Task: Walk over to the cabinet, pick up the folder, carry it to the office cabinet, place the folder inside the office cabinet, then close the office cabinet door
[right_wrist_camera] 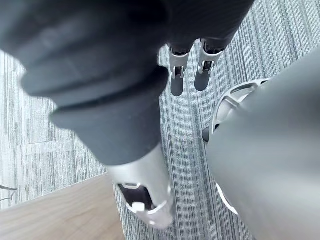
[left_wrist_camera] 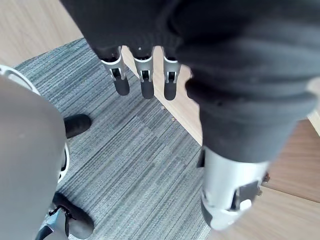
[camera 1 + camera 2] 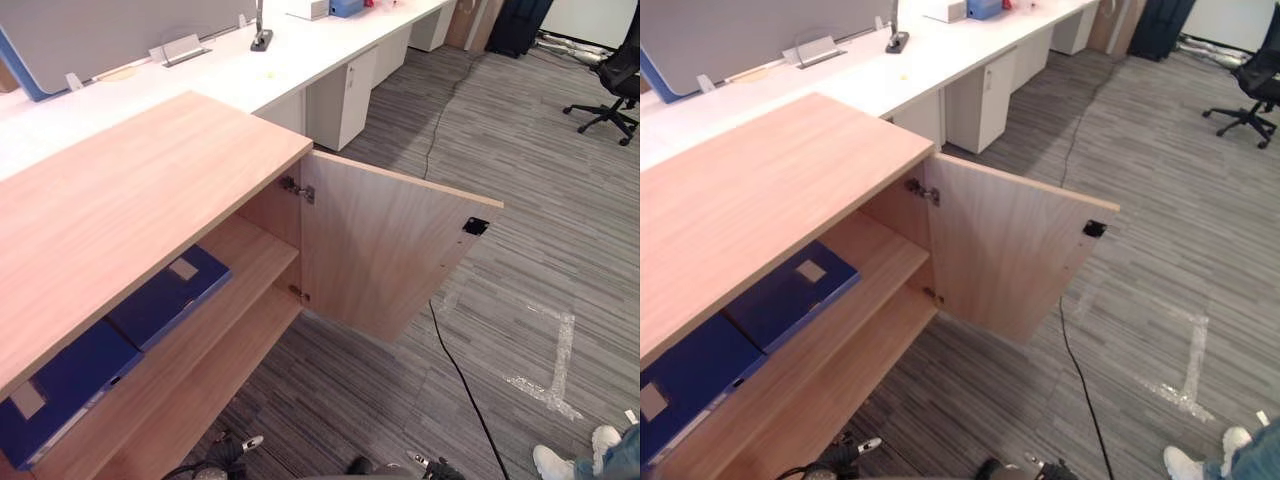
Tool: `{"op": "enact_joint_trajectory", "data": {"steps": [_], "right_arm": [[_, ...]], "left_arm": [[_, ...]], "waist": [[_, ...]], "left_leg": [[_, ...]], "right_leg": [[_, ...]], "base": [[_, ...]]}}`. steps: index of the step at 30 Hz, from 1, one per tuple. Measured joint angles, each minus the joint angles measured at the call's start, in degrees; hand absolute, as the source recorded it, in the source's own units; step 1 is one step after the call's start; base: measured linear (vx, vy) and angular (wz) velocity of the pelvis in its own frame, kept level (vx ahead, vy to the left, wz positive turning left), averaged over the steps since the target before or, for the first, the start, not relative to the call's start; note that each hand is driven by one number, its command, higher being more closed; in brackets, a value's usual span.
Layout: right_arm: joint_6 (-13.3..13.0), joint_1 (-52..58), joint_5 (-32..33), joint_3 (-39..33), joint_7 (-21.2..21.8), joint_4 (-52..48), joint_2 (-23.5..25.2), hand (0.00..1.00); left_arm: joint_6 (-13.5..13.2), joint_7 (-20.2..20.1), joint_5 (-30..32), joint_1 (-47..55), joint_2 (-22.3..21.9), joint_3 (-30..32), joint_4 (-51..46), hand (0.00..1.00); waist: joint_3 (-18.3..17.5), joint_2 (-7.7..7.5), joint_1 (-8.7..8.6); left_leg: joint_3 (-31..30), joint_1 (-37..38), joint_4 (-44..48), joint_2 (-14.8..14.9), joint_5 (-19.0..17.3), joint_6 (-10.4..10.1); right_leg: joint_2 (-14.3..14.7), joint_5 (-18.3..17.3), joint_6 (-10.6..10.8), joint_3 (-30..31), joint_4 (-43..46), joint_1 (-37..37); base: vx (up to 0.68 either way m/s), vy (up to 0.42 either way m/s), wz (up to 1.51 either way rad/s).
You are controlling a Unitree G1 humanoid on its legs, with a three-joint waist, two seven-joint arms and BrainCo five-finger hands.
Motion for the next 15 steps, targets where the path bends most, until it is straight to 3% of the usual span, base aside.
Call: {"op": "enact_joint_trajectory", "data": {"steps": [2, 4, 6, 7, 8, 10, 12, 13, 14, 15], "right_arm": [[-0.07, -0.37, 0.01, 0.12, -0.01, -0.03, 0.10, 0.00], [-0.30, -1.00, 0.29, 0.87, -0.09, -0.06, 0.09, 0.00], [-0.86, -1.66, 1.16, 3.78, -0.14, -0.25, -0.43, 0.00], [-1.12, -2.56, 2.06, 5.35, -0.58, -0.26, -0.92, 0.00], [-1.36, -2.97, 2.17, 5.71, -0.71, -0.27, -1.22, 0.00], [-2.56, -5.04, 3.62, 5.74, -1.36, -0.20, -1.59, 0.00], [-3.24, -6.53, 4.56, 5.82, -1.43, -0.20, -1.80, 0.00], [-3.80, -7.35, 5.73, 6.78, -1.42, -0.22, -2.24, 0.00], [-4.16, -7.72, 6.62, 7.41, -1.33, -0.27, -2.75, 0.00], [-4.55, -7.80, 7.98, 9.01, -1.25, -0.31, -2.36, 0.00]], "left_arm": [[-0.03, 0.05, -1.19, 0.27, 0.14, 0.08, -0.04, 0.00], [-0.12, 0.10, -2.57, 0.32, 0.34, 0.47, -0.38, 0.00], [-0.46, 0.19, -3.13, 0.51, 0.25, 2.35, -1.82, 0.00], [-0.76, 0.35, -3.94, 0.73, 0.22, 4.06, -2.58, 0.00], [-0.85, 0.46, -4.45, 0.75, -0.02, 4.79, -2.75, 0.00], [-1.37, 0.59, -6.23, 0.80, -0.34, 6.57, -3.32, 0.00], [-1.82, 0.58, -6.83, 1.27, -0.63, 7.33, -3.88, 0.00], [-1.89, 0.57, -6.85, 1.41, -1.08, 8.03, -3.89, 0.00], [-1.93, 0.53, -6.98, 1.57, -1.29, 8.10, -3.93, 0.00], [-1.94, 0.43, -7.48, 1.98, -1.20, 8.59, -3.83, 0.00]], "waist": [[0.25, -0.06, 0.04], [0.44, -0.09, 0.28], [0.97, 0.18, 1.11], [1.61, 0.63, 1.76], [1.88, 0.76, 1.88], [2.80, 0.78, 2.81], [2.97, 0.76, 3.13], [2.97, 1.08, 3.15], [2.84, 1.96, 3.18], [2.50, 1.58, 3.85]], "left_leg": [[0.69, -0.36, 4.00, 1.29, -2.25, -0.55], [0.77, -3.40, 14.57, 4.77, -6.43, -0.39], [-0.96, -9.03, 32.42, 10.91, -8.45, 1.59], [-4.62, -13.09, 42.29, 13.89, -8.38, 3.13], [-7.93, -14.97, 45.10, 13.82, -9.35, 3.26], [-18.86, -18.35, 43.73, 8.24, -14.00, 1.97], [-24.85, -19.65, 36.01, 3.74, -15.13, 1.91], [-29.60, -19.83, 27.47, 0.62, -14.14, 1.06], [-31.96, -19.53, 23.16, -0.23, -11.01, 0.36], [-30.76, -17.58, 19.92, -1.66, -6.44, 1.83]], "right_leg": [[0.88, 0.24, 0.15, 1.38, -1.25, 0.75], [2.02, 0.45, -0.01, 2.97, -2.81, 1.57], [3.86, 0.18, -0.55, 5.97, -4.44, 2.46], [5.12, 0.20, -1.71, 8.19, -4.48, 3.16], [5.49, 0.02, -2.00, 9.17, -4.40, 3.23], [5.10, -0.02, -2.07, 13.75, -4.16, 3.90], [4.07, 0.01, -1.33, 17.15, -3.46, 3.89], [3.20, 0.33, 0.30, 19.10, -3.13, 3.66], [3.17, 0.49, 1.21, 19.89, -3.19, 3.23], [2.56, 1.13, 3.04, 21.96, -4.31, 3.45]], "base": [[0.03, -0.016, -0.34], [0.06, -0.057, -0.43], [0.12, -0.103, -0.77], [0.15, -0.081, -0.88], [0.17, -0.014, -0.93], [0.14, 0.064, -1.03], [0.09, 0.153, -1.00], [0.07, 0.214, -0.87], [0.10, 0.309, -0.80], [0.12, 0.257, -0.49]]}}
